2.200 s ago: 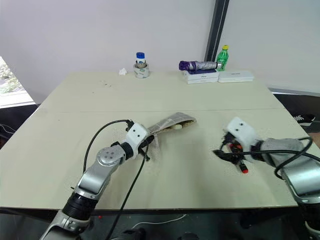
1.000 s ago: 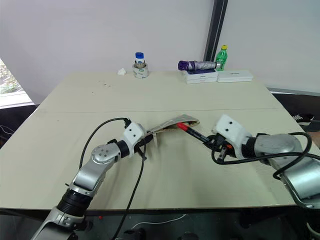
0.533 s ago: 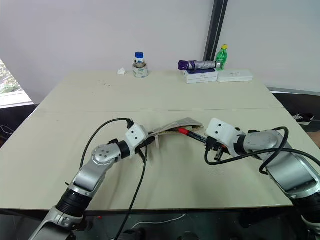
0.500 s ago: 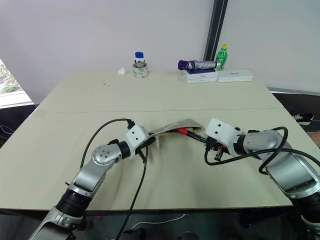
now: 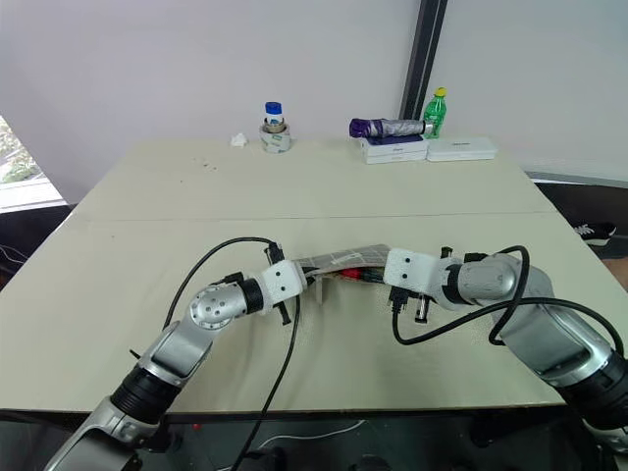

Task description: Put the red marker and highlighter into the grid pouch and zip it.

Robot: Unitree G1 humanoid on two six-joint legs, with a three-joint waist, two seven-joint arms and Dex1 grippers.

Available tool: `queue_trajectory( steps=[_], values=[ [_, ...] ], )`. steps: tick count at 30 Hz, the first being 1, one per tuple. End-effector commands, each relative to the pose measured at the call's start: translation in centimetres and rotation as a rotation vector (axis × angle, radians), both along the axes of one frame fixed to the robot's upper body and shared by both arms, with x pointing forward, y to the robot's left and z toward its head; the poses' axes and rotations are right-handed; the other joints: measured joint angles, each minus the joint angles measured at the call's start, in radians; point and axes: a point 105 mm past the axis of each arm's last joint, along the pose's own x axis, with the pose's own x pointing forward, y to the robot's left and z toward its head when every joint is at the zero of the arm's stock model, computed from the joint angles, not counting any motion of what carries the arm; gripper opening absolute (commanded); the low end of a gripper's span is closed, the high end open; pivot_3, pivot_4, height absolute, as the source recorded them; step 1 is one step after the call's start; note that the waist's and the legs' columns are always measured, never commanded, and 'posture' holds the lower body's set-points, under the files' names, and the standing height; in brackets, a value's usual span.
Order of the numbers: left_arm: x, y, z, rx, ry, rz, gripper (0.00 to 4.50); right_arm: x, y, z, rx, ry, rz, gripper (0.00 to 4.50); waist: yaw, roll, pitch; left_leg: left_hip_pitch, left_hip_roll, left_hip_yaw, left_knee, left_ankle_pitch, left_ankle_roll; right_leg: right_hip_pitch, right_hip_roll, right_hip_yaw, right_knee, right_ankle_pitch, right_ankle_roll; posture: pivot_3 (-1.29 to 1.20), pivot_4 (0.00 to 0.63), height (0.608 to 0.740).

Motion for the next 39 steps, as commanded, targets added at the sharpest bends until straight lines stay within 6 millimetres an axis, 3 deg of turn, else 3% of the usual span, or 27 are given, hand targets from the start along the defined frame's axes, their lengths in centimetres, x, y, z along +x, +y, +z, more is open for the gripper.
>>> queue_trajectory(
  steps=[1,4,10,16,20,24,29,39],
  values=[
    [-0.8,-1.0,1.3,-0.019,-0.044,-0.057,0.00,0.3,1.2,0.9,0.000,-0.052,0.042,0.33,0.001,0.000,0.000,0.000,0.000,0.000,0.000,0.000,0.000,0.000,0.000,0.000,0.000,0.000,0.000,0.00,0.150,0.737],
    [-1.1,-1.3,1.1,-0.016,-0.036,-0.072,0.00,0.5,1.9,1.1,0.029,-0.055,0.049,0.33,0.001,0.000,0.000,0.000,0.000,0.000,0.000,0.000,0.000,0.000,0.000,0.000,0.000,0.000,0.000,0.00,0.150,0.737],
    [-0.2,-0.7,1.7,-0.157,0.084,0.024,0.00,0.6,1.6,2.1,0.068,-0.077,0.030,3.34,0.005,0.000,0.000,0.000,0.000,0.000,0.000,0.000,0.000,0.000,-0.001,0.000,0.000,0.000,0.000,0.00,0.150,0.737],
    [1.2,0.2,2.8,-0.343,0.250,0.141,0.00,-0.1,1.3,6.4,0.274,-0.124,0.059,3.34,0.001,0.000,0.000,0.000,0.000,-0.001,0.001,0.000,0.000,0.000,0.000,0.000,0.000,0.000,0.000,0.00,0.150,0.737],
    [1.6,-0.2,3.5,-0.482,0.414,0.148,0.00,-1.2,1.6,7.7,0.429,-0.085,0.075,3.34,0.002,0.000,0.000,0.000,0.000,-0.001,0.001,0.000,0.000,0.001,0.000,0.000,0.001,0.000,0.000,0.00,0.150,0.737],
    [1.4,-1.3,4.5,-0.601,0.581,0.090,0.00,-1.8,2.8,6.7,0.595,0.004,0.057,3.34,0.002,0.000,0.000,-0.001,0.000,-0.001,0.006,-0.001,0.001,0.001,0.000,-0.001,0.001,0.000,0.000,0.00,0.150,0.737],
    [0.6,-2.3,4.6,-0.589,0.728,0.000,0.00,-1.4,4.6,4.7,0.633,0.024,-0.016,3.34,0.000,0.000,0.000,-0.003,0.000,-0.001,0.010,-0.001,0.002,0.001,0.000,-0.001,0.002,0.001,0.002,0.00,0.150,0.737],
    [1.3,-2.9,4.6,-0.514,0.721,0.007,0.00,-0.5,6.6,3.4,0.774,0.062,-0.143,3.34,0.001,0.000,0.000,-0.005,-0.001,-0.002,0.011,-0.002,0.003,0.000,0.000,0.000,0.002,0.001,0.002,0.00,0.150,0.737]
  ],
)
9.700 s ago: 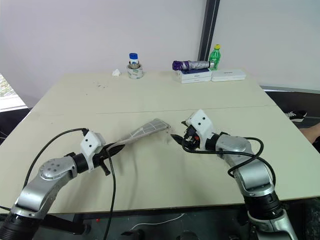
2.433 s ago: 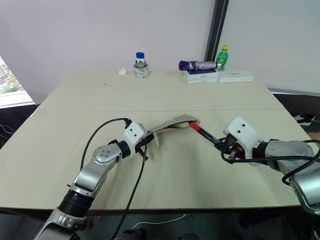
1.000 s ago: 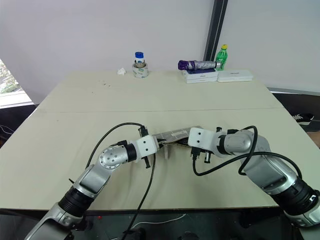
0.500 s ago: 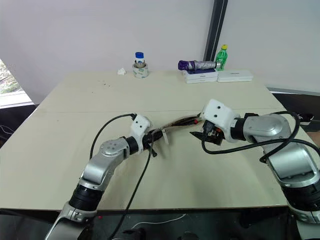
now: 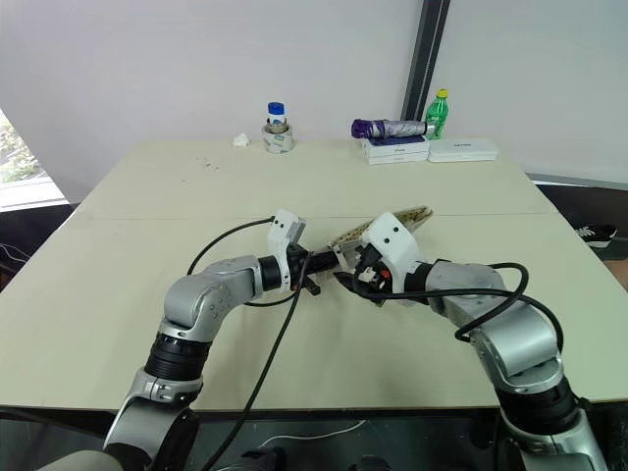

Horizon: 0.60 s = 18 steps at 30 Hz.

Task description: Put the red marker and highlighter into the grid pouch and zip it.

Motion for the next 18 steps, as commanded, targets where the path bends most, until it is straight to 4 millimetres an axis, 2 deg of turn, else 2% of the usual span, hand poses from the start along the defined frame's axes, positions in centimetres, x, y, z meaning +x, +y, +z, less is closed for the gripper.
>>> queue_trajectory(
  steps=[1,3,4,6,11,15,18],
  values=[
    [-0.3,-0.7,0.7,0.024,-0.058,-0.034,0.00,0.0,0.7,1.1,0.053,-0.038,-0.021,3.34,0.000,0.000,0.000,0.000,0.000,0.000,0.000,0.000,0.000,0.000,0.000,0.000,0.000,0.000,0.000,0.00,0.150,0.737],
    [-0.3,-0.9,0.6,0.033,-0.065,-0.037,0.00,0.2,0.9,1.0,0.073,-0.029,-0.040,3.34,0.000,0.000,0.000,0.000,0.000,0.000,0.000,0.000,0.000,0.000,0.000,0.000,0.000,0.000,0.000,0.00,0.150,0.737],
    [-0.3,-0.9,0.6,0.033,-0.066,-0.037,0.00,0.4,0.8,0.9,0.074,-0.026,-0.050,2.95,0.000,0.000,0.000,0.000,0.000,0.000,0.000,0.000,0.000,0.000,0.000,0.000,0.000,0.000,0.000,0.00,0.150,0.737],
    [-0.3,-0.9,0.6,0.030,-0.065,-0.035,0.00,0.6,0.7,0.6,0.073,-0.022,-0.070,2.55,-0.002,0.000,0.000,0.000,0.000,0.000,0.000,0.000,0.000,0.000,0.000,0.000,0.000,0.000,0.000,0.00,0.150,0.737],
    [-0.2,-0.8,0.7,0.042,-0.079,-0.021,0.00,0.9,0.5,0.6,0.076,-0.019,-0.082,0.05,-0.001,0.000,0.000,0.000,0.000,0.000,0.000,0.000,0.000,0.000,0.000,0.000,0.000,0.000,0.000,0.00,0.150,0.737],
    [0.1,-0.4,0.6,0.067,-0.108,-0.004,0.00,1.0,0.0,0.9,0.064,-0.029,-0.083,0.02,-0.001,0.000,0.000,0.000,0.000,0.000,0.000,0.000,0.000,0.000,0.000,0.000,0.000,0.000,0.000,0.00,0.150,0.737],
    [0.5,0.5,0.0,0.159,-0.196,0.003,0.00,0.9,-0.9,1.7,0.042,-0.055,-0.084,0.02,-0.002,0.000,0.000,0.000,0.000,0.000,0.000,0.000,0.000,0.000,0.000,0.000,0.000,0.000,0.000,0.00,0.150,0.737]
  ],
)
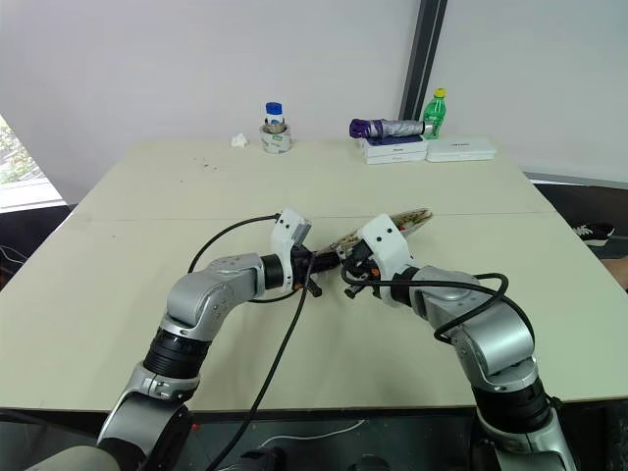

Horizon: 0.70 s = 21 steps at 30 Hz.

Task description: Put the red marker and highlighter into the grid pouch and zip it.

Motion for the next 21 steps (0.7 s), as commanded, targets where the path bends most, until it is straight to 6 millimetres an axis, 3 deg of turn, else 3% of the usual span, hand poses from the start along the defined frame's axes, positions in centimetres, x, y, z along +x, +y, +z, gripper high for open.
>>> queue_trajectory(
  steps=[1,6,12,21],
  values=[
    [0.5,1.3,-0.2,0.120,-0.141,0.007,0.00,-0.1,-1.3,2.9,-0.008,-0.098,0.003,0.02,-0.002,0.000,0.000,0.000,0.000,0.000,0.000,0.000,0.000,0.000,0.000,0.000,0.000,0.000,0.000,0.00,0.150,0.737],
    [0.9,3.9,-1.4,0.265,-0.243,-0.010,0.00,0.2,-4.2,4.6,-0.050,-0.131,-0.038,0.02,-0.003,0.000,0.000,0.000,0.000,0.000,0.000,0.000,0.000,0.000,0.000,0.000,0.000,0.000,0.000,0.00,0.150,0.737],
    [1.5,6.8,-1.4,0.319,-0.283,0.033,0.00,1.5,-9.0,4.7,-0.136,-0.124,-0.188,0.02,-0.004,0.000,0.000,0.000,0.001,0.001,0.000,0.000,0.000,0.000,0.000,0.000,0.000,0.000,0.000,0.00,0.150,0.737],
    [1.9,9.0,-1.6,0.351,-0.308,0.098,0.00,2.0,-10.5,4.9,-0.153,-0.135,-0.226,0.02,-0.006,0.000,0.000,0.000,0.001,0.001,0.000,-0.001,0.001,0.000,0.000,0.001,0.000,0.000,0.000,0.00,0.150,0.737]
  ],
)
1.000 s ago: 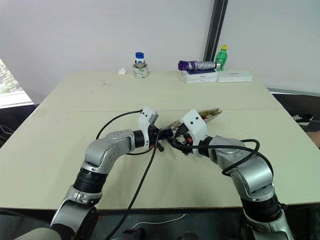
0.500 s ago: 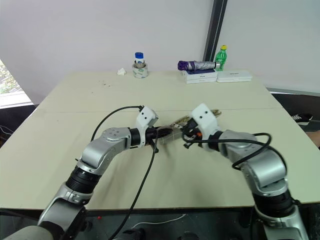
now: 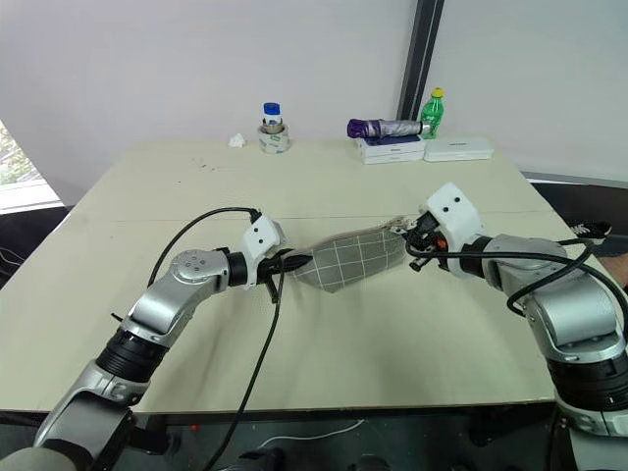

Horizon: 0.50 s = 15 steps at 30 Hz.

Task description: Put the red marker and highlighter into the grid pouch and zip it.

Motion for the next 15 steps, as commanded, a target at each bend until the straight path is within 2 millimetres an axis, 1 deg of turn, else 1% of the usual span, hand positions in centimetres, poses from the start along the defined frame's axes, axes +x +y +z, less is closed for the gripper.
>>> queue_trajectory(
  steps=[1,5,8,10,14,15],
  values=[
    [1.1,3.5,-1.0,0.060,0.000,0.140,0.00,0.4,-2.3,1.3,-0.015,-0.058,-0.102,0.02,0.001,0.000,0.000,0.000,0.000,0.000,0.000,0.000,0.000,0.000,0.000,0.000,0.000,0.000,0.000,0.00,0.150,0.737],
    [1.3,4.2,-1.3,0.079,-0.003,0.164,0.00,0.7,-2.6,1.8,0.017,-0.076,-0.126,0.02,0.001,0.000,0.000,0.000,0.000,0.000,0.000,0.000,0.000,0.000,0.000,0.000,0.000,0.000,0.000,0.00,0.150,0.737],
    [1.3,4.2,-1.4,0.077,-0.001,0.162,0.00,0.7,-2.6,1.6,0.013,-0.074,-0.127,0.02,0.001,0.000,0.000,0.000,0.000,0.000,0.000,0.000,0.000,0.000,0.000,0.000,0.000,0.000,0.000,0.00,0.150,0.737],
    [1.2,4.0,-1.4,0.074,0.001,0.157,0.00,0.7,-2.1,1.4,0.018,-0.072,-0.112,0.02,0.001,0.000,0.000,0.000,0.000,0.000,0.000,0.000,0.000,0.000,0.000,0.000,0.000,0.000,0.000,0.00,0.150,0.737],
    [0.9,3.3,-1.2,0.052,0.002,0.139,0.00,0.3,-0.4,1.4,0.047,-0.077,-0.027,0.02,0.001,0.000,0.000,0.000,0.000,0.000,0.000,0.000,0.000,0.000,0.000,0.000,0.000,0.000,0.000,0.00,0.150,0.737],
    [0.9,3.0,-1.0,0.037,0.001,0.134,0.00,0.1,0.2,1.2,0.064,-0.064,0.007,0.27,0.002,0.000,0.000,0.000,0.000,0.000,0.000,0.000,0.000,0.000,0.000,0.000,0.000,0.000,0.000,0.00,0.150,0.737]
  ],
)
